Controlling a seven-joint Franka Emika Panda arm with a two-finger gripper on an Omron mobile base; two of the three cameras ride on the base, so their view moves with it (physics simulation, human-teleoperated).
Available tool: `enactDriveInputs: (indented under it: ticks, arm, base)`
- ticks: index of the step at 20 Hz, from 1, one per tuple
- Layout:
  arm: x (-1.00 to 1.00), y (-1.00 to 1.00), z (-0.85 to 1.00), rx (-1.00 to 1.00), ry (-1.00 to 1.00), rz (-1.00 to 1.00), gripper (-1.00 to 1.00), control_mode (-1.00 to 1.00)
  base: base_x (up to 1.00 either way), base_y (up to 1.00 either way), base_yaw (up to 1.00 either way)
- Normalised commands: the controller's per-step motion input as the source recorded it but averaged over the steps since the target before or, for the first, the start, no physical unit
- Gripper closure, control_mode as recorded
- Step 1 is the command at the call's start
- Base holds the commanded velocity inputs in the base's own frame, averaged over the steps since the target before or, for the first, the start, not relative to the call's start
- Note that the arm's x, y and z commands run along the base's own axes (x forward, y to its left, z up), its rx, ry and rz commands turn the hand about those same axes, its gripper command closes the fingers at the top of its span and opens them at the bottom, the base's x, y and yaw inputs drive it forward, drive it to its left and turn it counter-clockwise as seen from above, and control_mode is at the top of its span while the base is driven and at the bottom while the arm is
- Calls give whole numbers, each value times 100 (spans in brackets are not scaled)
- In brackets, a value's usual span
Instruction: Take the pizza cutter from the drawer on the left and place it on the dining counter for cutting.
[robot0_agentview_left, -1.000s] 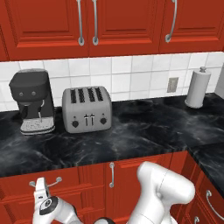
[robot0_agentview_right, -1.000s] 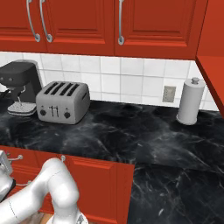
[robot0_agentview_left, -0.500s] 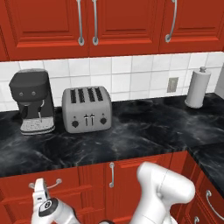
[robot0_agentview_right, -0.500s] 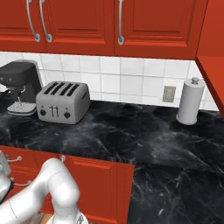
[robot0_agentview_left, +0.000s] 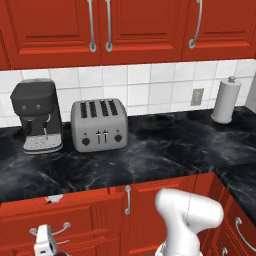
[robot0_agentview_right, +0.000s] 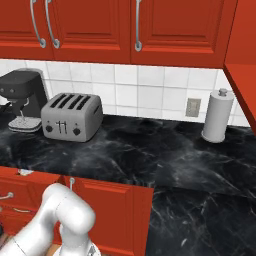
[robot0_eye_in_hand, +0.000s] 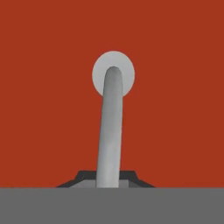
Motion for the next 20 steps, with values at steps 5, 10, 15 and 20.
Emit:
enactDriveInputs:
  ticks: [5, 10, 15, 20]
  arm:
    - [-99, 0, 0, 0, -3, 0, 100, -100]
    - [-90, 0, 0, 0, 0, 0, 100, -100]
    - [-79, 0, 0, 0, 0, 0, 100, -100]
    - [-61, 0, 0, 0, 0, 0, 100, -100]
  base:
    - [0, 0, 0]
    - [0, 0, 0]
    - [0, 0, 0]
    - [0, 0, 0]
